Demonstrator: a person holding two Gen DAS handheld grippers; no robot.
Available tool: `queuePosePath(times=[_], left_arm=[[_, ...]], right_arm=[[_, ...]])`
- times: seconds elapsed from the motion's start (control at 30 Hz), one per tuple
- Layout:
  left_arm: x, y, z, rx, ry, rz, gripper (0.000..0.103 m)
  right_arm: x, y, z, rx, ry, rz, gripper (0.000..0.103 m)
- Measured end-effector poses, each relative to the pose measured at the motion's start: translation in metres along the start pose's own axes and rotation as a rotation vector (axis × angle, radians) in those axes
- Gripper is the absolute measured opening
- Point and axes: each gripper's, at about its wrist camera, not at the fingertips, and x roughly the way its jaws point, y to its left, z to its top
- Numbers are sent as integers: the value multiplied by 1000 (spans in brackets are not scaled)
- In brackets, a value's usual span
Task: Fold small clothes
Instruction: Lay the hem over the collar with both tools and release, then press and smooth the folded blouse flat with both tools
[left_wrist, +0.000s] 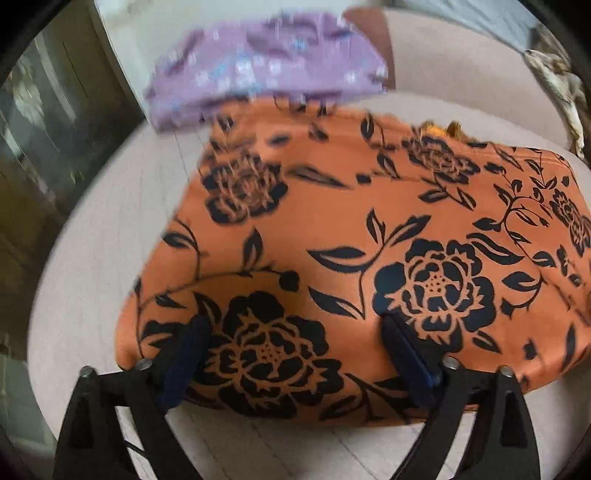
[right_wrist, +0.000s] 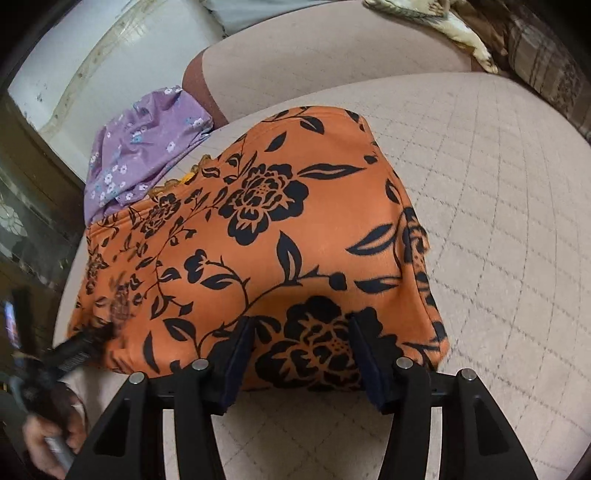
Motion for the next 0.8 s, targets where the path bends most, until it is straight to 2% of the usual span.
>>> queuePosePath(times=[0.2,0.3,0.43,0.5,0.73,0.8], left_arm=[[-3,13,-7,-70,-2,-52,103],[-14,13,-6,-77,-63,-38,103],[-29,22,0,-132,-155,-88,103],[-33,26,1,-156,-176,-94,103],[-9,17,7,-130,-86,-73,103],[6,11,7,-98,-22,-53,103]], right_arm=[[-36,-17,-14,49,-67,38,57],[-53,-20,-17,56,-127,43,57],[-60,-21,-14,76,-177,70,57],[-57,-13,-13,56,-184,48,57],[-27,12,-2,-19,-172,4,57],[-15,13,0,-17,-137,1,57]])
